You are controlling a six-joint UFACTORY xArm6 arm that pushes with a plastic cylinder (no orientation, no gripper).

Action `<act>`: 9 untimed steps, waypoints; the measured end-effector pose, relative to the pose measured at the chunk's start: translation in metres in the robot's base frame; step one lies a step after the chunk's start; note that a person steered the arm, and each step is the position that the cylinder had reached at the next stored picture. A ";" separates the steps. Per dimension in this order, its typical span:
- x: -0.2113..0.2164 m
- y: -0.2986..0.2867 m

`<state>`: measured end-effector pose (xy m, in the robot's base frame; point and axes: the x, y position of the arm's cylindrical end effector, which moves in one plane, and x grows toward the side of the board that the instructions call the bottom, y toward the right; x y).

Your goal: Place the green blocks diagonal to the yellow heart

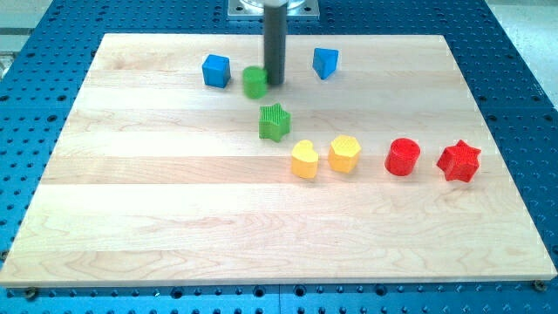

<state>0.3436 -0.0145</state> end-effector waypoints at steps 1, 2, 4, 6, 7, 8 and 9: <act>0.036 0.001; 0.009 0.054; 0.062 -0.003; -0.054 0.023; -0.038 -0.024; 0.017 -0.039; 0.019 -0.026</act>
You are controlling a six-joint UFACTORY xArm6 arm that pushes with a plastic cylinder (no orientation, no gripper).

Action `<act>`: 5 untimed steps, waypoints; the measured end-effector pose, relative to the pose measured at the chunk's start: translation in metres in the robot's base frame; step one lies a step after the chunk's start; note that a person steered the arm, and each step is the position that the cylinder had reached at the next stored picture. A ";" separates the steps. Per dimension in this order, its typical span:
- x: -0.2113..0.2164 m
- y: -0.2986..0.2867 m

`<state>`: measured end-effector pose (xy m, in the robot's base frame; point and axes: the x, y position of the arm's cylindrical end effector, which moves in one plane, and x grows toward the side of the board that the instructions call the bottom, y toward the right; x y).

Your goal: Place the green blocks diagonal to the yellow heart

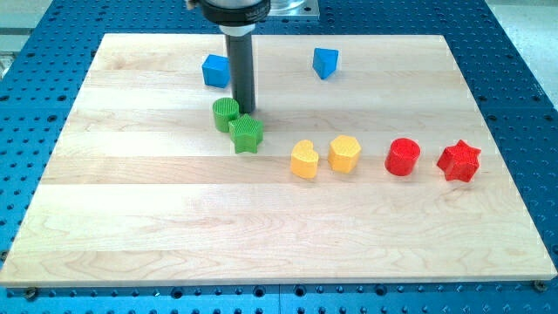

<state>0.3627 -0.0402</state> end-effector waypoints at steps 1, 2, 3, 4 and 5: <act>-0.022 0.003; -0.010 -0.028; 0.015 0.011; 0.004 0.120; 0.033 0.265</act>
<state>0.3961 0.2245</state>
